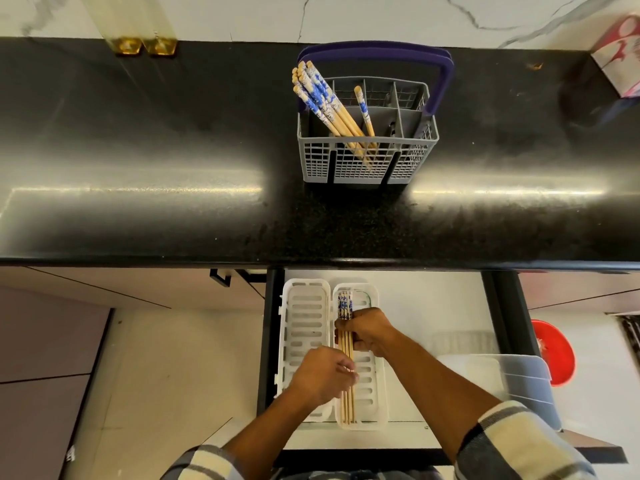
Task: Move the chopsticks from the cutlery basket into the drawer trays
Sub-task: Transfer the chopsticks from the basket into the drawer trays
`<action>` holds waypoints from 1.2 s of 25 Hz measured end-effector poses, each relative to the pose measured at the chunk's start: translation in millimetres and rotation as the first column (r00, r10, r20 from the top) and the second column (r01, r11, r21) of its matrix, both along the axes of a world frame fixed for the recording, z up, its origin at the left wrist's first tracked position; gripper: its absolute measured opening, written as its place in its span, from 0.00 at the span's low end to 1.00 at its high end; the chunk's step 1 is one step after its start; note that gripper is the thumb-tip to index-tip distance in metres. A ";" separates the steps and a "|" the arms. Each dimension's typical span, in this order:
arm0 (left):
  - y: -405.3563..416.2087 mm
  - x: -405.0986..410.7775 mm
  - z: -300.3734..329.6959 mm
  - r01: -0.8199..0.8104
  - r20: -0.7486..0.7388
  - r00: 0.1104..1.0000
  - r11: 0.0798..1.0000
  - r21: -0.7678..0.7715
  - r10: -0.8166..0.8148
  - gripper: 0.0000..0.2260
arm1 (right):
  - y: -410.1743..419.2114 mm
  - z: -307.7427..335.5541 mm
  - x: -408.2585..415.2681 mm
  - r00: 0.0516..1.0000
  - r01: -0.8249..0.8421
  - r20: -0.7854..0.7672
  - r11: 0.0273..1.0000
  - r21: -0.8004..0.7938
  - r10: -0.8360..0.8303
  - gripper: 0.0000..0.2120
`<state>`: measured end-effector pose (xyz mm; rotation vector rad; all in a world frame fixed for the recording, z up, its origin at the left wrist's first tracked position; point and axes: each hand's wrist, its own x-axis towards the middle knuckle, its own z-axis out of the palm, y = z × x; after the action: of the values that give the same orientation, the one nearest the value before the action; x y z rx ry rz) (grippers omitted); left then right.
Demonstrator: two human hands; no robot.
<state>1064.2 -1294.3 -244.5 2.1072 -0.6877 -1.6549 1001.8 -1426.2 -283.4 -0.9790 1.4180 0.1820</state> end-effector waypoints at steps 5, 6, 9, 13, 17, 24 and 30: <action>-7.4 -27.0 2.9 0.364 0.100 0.929 0.927 -0.090 -0.355 0.20 | -0.9 -6.8 11.1 0.994 -0.062 -0.090 0.998 0.002 0.062 0.11; -7.8 -29.6 1.8 0.403 0.119 0.911 0.912 -0.070 -0.394 0.21 | 1.0 -8.9 12.3 0.993 -0.066 -0.101 0.998 0.006 0.066 0.11; -5.0 -30.8 -1.3 0.439 0.122 0.893 0.898 -0.024 -0.434 0.23 | 3.1 -9.4 14.4 0.995 -0.018 -0.099 0.999 0.044 0.022 0.09; 0.2 -25.9 -3.0 0.416 0.101 0.905 0.910 -0.007 -0.413 0.24 | 7.1 -10.1 13.7 0.992 0.028 -0.125 0.993 0.117 -0.013 0.08; -0.4 -32.2 -3.6 0.461 0.098 0.881 0.887 0.038 -0.462 0.23 | 12.6 -11.0 15.2 0.986 0.034 -0.167 0.995 0.094 -0.018 0.08; -2.5 -54.1 -5.3 0.656 0.137 0.726 0.738 0.158 -0.674 0.23 | 15.2 -15.9 15.0 0.967 -0.040 -0.253 0.997 -0.067 0.021 0.07; -3.1 -57.0 -7.4 0.686 0.137 0.692 0.704 0.181 -0.709 0.24 | 22.3 -5.4 14.7 0.935 -0.226 -0.316 0.956 -0.186 0.159 0.08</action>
<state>1007.2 -1297.4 -251.9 2.2575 -1.6789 -1.8752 1016.4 -1403.9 -288.9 -1.3187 1.6402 0.3364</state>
